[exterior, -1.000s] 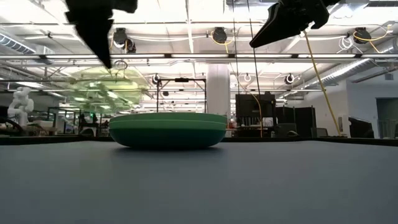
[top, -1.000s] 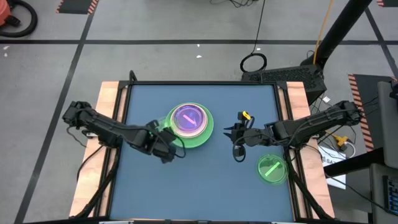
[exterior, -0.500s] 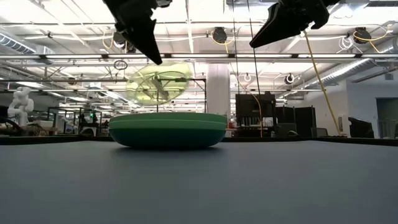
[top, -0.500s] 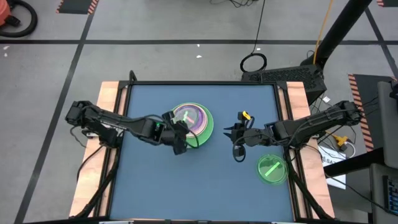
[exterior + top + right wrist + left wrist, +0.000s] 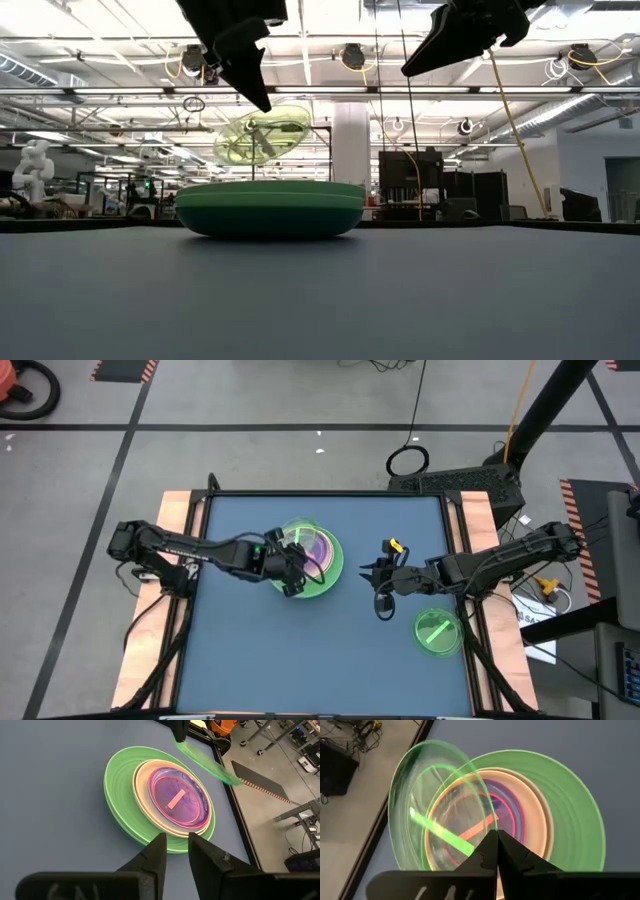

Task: Stack plastic plates
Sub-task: Stack the left light green plate on top of the pink plate, then stack the light green plate on top of the light green plate

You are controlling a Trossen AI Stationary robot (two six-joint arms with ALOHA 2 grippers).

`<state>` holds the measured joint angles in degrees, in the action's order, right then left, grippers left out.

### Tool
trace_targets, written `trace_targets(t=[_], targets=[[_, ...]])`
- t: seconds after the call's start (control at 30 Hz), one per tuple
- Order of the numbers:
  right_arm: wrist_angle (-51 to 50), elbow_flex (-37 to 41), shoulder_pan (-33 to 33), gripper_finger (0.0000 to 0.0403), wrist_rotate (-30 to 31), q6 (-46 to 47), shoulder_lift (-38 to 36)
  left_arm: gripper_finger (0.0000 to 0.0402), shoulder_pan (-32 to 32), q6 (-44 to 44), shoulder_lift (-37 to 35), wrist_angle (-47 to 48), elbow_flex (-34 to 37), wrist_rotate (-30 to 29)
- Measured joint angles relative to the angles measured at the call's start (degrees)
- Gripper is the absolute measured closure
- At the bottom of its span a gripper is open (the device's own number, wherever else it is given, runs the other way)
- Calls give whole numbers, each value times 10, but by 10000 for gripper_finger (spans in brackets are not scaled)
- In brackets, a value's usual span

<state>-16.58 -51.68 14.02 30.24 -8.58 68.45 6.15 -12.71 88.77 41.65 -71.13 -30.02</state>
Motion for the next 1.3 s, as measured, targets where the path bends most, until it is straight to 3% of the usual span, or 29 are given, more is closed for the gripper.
trace_targets(t=[0.23,0.57,0.9,1.07,1.3], targets=[[0,0,0,330,0,0,0,394,-10,1,0,0,0,17],[0,0,0,330,0,0,0,341,-17,5,24,-10,0,26],[-4,0,0,330,0,0,0,339,-16,17,38,-11,0,29],[-5,0,0,330,0,2,0,339,-7,51,35,-8,0,75],[-5,0,0,330,0,15,0,339,9,56,35,21,0,75]])
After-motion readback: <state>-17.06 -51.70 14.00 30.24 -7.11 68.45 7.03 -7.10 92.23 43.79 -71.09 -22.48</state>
